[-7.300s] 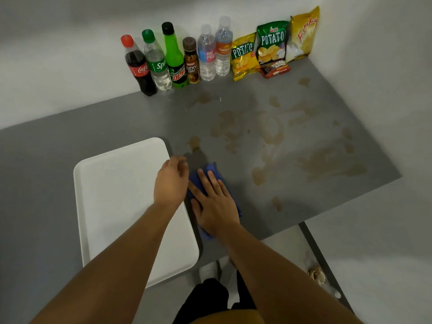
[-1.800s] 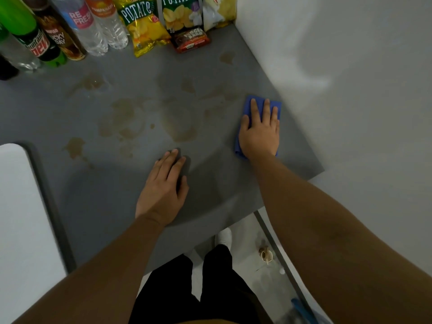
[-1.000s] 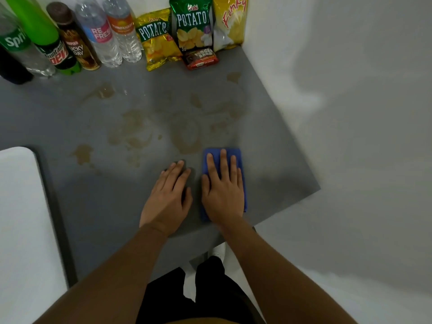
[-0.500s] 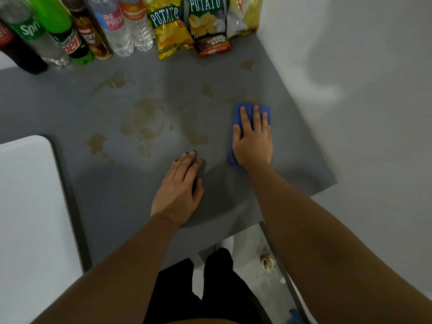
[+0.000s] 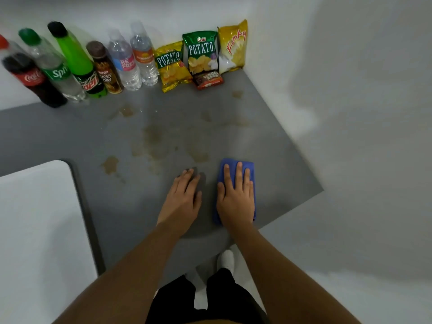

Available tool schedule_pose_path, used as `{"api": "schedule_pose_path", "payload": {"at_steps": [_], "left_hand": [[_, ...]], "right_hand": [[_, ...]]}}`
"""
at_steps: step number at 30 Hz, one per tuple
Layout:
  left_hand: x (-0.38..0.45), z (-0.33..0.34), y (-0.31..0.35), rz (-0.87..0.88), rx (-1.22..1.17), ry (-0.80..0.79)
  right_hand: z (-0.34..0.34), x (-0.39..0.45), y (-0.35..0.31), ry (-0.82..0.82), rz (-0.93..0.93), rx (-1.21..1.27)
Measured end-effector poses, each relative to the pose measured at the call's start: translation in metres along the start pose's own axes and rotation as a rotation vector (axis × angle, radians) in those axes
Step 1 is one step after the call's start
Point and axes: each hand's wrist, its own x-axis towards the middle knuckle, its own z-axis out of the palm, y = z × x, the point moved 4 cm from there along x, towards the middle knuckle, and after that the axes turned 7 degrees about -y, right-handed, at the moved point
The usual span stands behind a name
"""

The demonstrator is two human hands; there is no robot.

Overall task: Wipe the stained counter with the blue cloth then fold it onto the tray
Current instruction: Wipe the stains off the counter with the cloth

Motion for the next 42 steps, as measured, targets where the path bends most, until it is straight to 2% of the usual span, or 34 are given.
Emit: {"api": "schedule_pose_path", "payload": {"at_steps": [12, 15, 19, 22, 26, 30, 35, 42], "left_hand": [[-0.03, -0.022, -0.021, 0.004, -0.013, 0.017], [-0.03, -0.019, -0.014, -0.007, -0.056, -0.014], [-0.016, -0.004, 0.009, -0.015, -0.057, -0.056], [0.003, 0.022, 0.035, 0.006, 0.117, -0.131], [0.013, 0.052, 0.049, -0.163, 0.151, -0.18], [0.006, 0.055, 0.048, -0.195, 0.171, -0.133], [-0.005, 0.049, 0.038, -0.275, 0.19, -0.113], [-0.037, 0.029, -0.009, -0.367, 0.209, -0.103]], "right_hand": [[0.021, -0.029, -0.075, -0.157, -0.126, -0.001], [0.001, -0.021, -0.062, -0.154, -0.166, 0.053], [-0.034, 0.005, -0.028, -0.072, -0.128, 0.043], [-0.048, 0.031, -0.004, -0.071, -0.097, 0.036], [-0.044, 0.06, 0.011, -0.173, -0.142, -0.013], [-0.026, 0.069, 0.015, -0.235, -0.146, -0.041], [-0.016, 0.064, 0.016, -0.122, -0.181, -0.076], [-0.012, 0.064, 0.017, -0.09, -0.157, -0.073]]}}
